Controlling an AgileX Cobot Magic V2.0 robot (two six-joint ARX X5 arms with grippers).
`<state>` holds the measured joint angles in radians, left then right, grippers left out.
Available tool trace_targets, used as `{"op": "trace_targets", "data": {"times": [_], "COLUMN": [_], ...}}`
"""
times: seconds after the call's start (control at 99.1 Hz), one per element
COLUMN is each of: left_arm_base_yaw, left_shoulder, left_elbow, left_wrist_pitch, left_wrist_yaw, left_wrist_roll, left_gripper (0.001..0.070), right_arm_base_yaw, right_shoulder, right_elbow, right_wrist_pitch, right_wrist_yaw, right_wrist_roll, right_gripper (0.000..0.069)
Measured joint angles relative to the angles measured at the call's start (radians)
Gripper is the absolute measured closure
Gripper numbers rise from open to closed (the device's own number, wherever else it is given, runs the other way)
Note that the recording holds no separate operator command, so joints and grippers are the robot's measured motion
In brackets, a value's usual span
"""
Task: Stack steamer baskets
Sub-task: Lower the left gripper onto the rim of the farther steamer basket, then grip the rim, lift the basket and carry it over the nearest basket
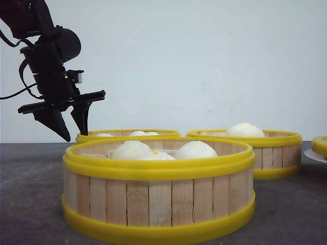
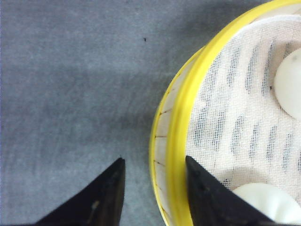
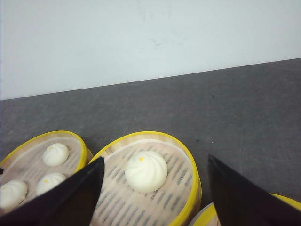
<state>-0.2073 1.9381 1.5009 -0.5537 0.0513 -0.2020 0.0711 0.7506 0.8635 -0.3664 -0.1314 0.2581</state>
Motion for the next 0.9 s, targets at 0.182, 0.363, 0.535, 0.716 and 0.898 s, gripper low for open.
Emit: {"op": "trace_targets", "data": {"times": [0.182,0.363,0.535,0.716,0.898], "left_arm_base_yaw": [0.000,-0.006,-0.011,-0.006,-0.004], "left_shoulder": [0.023,0.040,0.043,0.051,0.051], "left_elbow": [0.005,0.011,0.013,0.039,0.077], "left_wrist_pitch": [0.001,-0.003,0.002,-0.020,-0.035], "left_wrist_yaw": [0.000,0.006,0.005,-0.001,-0.013], "left_wrist_roll": [-0.001,-0.010,-0.031,-0.034,-0.034], "left_gripper": [0.0490,0.0569,0.0665,0.0679,0.0679], "right_arm_base_yaw": [0.000,0.000,0.000,0.000,0.000], "right_shoulder": [0.000,0.000,0.000,0.000,0.000], "right_elbow": [0.000,0.000,0.000,0.000,0.000], "right_wrist_pitch": [0.000,0.000,0.000,-0.006,-0.012], "right_wrist_yaw": [0.000,0.001,0.004,0.028,0.029], "right_wrist_roll": [-0.009,-0.023,-0.027,-0.046,-0.053], "right_gripper": [0.0260,0.0260,0.0260,0.0260,0.0260]}}
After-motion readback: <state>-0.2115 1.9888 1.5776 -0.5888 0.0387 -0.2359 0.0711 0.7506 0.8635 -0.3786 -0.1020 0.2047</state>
